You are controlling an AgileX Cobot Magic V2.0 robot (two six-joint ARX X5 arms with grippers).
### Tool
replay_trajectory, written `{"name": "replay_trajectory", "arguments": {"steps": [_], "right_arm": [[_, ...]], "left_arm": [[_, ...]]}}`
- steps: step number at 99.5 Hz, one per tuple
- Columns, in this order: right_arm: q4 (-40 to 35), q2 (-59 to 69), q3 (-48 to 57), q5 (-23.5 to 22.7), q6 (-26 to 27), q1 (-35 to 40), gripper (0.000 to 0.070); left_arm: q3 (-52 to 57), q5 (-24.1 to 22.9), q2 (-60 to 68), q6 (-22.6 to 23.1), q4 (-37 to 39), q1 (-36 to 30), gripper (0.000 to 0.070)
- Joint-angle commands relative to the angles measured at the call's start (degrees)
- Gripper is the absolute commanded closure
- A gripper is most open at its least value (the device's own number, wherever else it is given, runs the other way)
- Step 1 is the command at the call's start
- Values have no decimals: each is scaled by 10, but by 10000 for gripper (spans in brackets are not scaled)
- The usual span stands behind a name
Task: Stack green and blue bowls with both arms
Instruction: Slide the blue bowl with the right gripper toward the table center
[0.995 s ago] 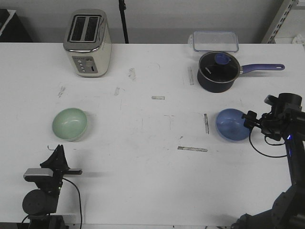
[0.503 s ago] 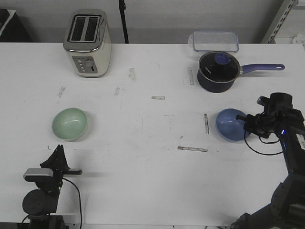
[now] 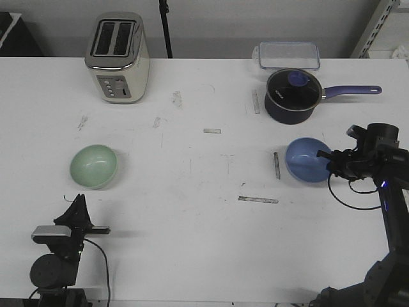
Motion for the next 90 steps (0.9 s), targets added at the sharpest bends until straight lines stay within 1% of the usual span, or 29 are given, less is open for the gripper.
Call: {"name": "replay_trajectory", "arguments": {"steps": [1, 10, 20, 37, 59, 79, 90], "right_arm": [[2, -6, 14, -5, 7, 17, 690], [2, -15, 14, -5, 24, 49, 690], [2, -17, 14, 1, 54, 101, 691], [8, -13, 13, 50, 131, 204, 691], [69, 2, 8, 54, 204, 334, 691], [112, 51, 8, 55, 257, 418, 691], [131, 76, 8, 64, 267, 447, 691]], "left_arm": [[-13, 1, -1, 7, 8, 0, 698], [-13, 1, -1, 7, 8, 0, 698], [-13, 1, -1, 7, 8, 0, 698], [-13, 1, -1, 7, 8, 0, 698], [-13, 1, -1, 7, 9, 0, 698], [-13, 1, -1, 7, 8, 0, 698], [-13, 1, -1, 7, 8, 0, 698]]}}
